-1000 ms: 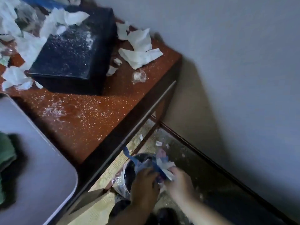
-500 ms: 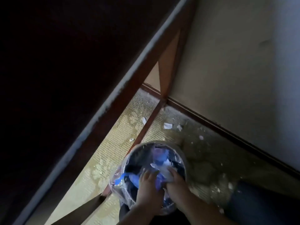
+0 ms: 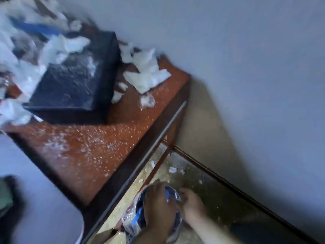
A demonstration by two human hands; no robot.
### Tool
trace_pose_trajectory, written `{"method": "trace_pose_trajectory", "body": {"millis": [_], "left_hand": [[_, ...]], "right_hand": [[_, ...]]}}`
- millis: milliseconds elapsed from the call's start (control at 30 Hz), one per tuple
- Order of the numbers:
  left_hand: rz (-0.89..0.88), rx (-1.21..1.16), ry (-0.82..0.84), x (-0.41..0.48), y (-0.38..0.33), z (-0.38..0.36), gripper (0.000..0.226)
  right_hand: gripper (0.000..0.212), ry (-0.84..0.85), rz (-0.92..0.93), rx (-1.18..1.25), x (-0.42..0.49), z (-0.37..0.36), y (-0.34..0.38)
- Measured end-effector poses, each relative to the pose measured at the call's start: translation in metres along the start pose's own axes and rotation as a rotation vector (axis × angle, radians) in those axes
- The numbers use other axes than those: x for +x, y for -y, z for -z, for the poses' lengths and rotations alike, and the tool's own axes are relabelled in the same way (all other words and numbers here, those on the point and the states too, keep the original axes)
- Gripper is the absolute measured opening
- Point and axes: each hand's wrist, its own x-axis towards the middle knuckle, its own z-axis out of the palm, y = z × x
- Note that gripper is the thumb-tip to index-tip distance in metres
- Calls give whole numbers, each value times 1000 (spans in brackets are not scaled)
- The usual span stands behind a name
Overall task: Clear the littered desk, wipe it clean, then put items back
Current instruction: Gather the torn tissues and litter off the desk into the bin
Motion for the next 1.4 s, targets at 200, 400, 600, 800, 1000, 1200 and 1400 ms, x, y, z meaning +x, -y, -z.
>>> {"method": "trace_pose_trajectory", "body": {"millis": [200, 400, 600, 800, 1000, 1200, 1400], "left_hand": [[-317, 135, -173, -1, -113, 152, 47], [-187, 157, -297, 13, -112, 293, 39], [-62, 157, -301, 45, -70, 351, 41], [13, 209, -297, 93, -25, 381, 40], [125, 146, -108, 139, 23, 399, 85], [175, 256, 72, 161, 40, 386, 101], [208, 234, -10, 177, 44, 377, 59]], "right_hand": [[19, -161, 254, 83, -70, 99, 138], [27, -229, 470, 43, -115, 126, 248], [36, -168, 599, -158, -116, 91, 318], [32, -317, 719, -351, -72, 56, 385], [41, -384, 784, -614, -39, 28, 443], [38, -352, 659, -680, -24, 10, 456], [40, -347, 624, -670, -18, 9, 453]]}}
